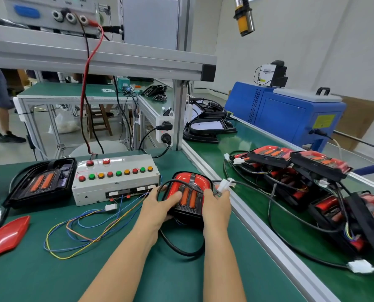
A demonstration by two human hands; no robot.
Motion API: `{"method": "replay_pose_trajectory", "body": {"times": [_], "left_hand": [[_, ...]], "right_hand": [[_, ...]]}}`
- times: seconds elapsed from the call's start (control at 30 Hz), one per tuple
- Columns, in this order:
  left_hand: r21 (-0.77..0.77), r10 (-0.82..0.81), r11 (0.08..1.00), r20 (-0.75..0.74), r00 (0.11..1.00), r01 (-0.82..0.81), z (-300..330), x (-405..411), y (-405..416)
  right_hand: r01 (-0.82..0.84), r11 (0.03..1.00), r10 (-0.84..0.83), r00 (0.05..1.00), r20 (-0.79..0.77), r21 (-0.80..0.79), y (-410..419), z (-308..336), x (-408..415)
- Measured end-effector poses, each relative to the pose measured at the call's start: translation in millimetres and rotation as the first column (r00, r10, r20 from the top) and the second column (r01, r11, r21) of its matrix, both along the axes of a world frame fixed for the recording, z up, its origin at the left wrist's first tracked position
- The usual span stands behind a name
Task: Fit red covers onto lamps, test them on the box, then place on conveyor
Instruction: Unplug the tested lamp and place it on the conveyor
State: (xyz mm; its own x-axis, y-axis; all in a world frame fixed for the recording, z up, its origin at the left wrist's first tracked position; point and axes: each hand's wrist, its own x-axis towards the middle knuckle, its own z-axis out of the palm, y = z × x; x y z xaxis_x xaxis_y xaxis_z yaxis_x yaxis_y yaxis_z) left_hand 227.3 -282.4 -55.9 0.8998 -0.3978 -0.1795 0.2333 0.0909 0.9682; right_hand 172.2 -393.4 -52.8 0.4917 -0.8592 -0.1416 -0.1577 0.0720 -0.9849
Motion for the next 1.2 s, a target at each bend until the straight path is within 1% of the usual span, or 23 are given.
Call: {"method": "replay_pose_trajectory", "body": {"times": [0.1,0.13,0.2,0.23,0.3,0.37,0.53,0.63,0.8,0.9,1.07,1.2], "left_hand": [[-0.069,0.016,0.997,-0.001,1.0,-0.017,-3.0,-2.8,5.4],[-0.098,0.016,0.995,-0.005,1.0,-0.017,-4.0,-3.5,7.3],[-0.165,0.002,0.986,-0.016,1.0,-0.004,-5.9,-4.3,11.8],[-0.198,-0.009,0.98,-0.023,1.0,0.005,-6.7,-4.5,14.4],[-0.253,-0.024,0.967,-0.033,0.999,0.014,-6.8,-5.3,19.3],[-0.306,-0.033,0.952,-0.039,0.999,0.02,-6.3,-6.6,24.3],[-0.46,-0.077,0.887,-0.09,0.993,0.027,-5.4,-7.7,35.4],[-0.496,-0.122,0.867,-0.099,0.988,0.057,-5.1,-6.8,40.5],[-0.477,-0.184,0.87,-0.08,0.98,0.125,-3.8,-14.3,41.2],[-0.445,-0.214,0.878,-0.042,0.976,0.174,1.3,-21.9,40.6],[-0.407,-0.263,0.878,0.031,0.964,0.253,20.3,-37.3,32.3],[-0.374,-0.313,0.87,0.085,0.946,0.322,35.7,-48.3,19.8]], "right_hand": [[-0.036,0.994,0.022,0.991,0.129,0.105,1.7,1.0,-0.4],[-0.065,0.982,0.031,0.982,0.186,0.18,2.1,2.0,-1.2],[-0.156,0.92,0.057,0.961,0.271,0.359,5.0,6.5,-4.7],[-0.201,0.888,0.086,0.956,0.28,0.413,6.3,8.1,-6.1],[-0.279,0.851,0.165,0.946,0.279,0.446,8.7,10.0,-8.2],[-0.35,0.825,0.222,0.923,0.315,0.443,9.3,10.7,-9.8],[-0.487,0.746,0.3,0.854,0.424,0.454,13.7,15.5,-14.5],[-0.546,0.719,0.362,0.822,0.44,0.43,17.5,18.0,-20.9],[-0.554,0.703,0.302,0.8,0.518,0.445,21.9,19.3,-40.9],[-0.542,0.705,0.252,0.794,0.553,0.458,24.2,19.8,-52.5],[-0.524,0.737,0.194,0.77,0.608,0.428,20.3,26.0,-71.8],[-0.501,0.786,0.177,0.744,0.645,0.361,11.1,36.3,-89.6]]}}
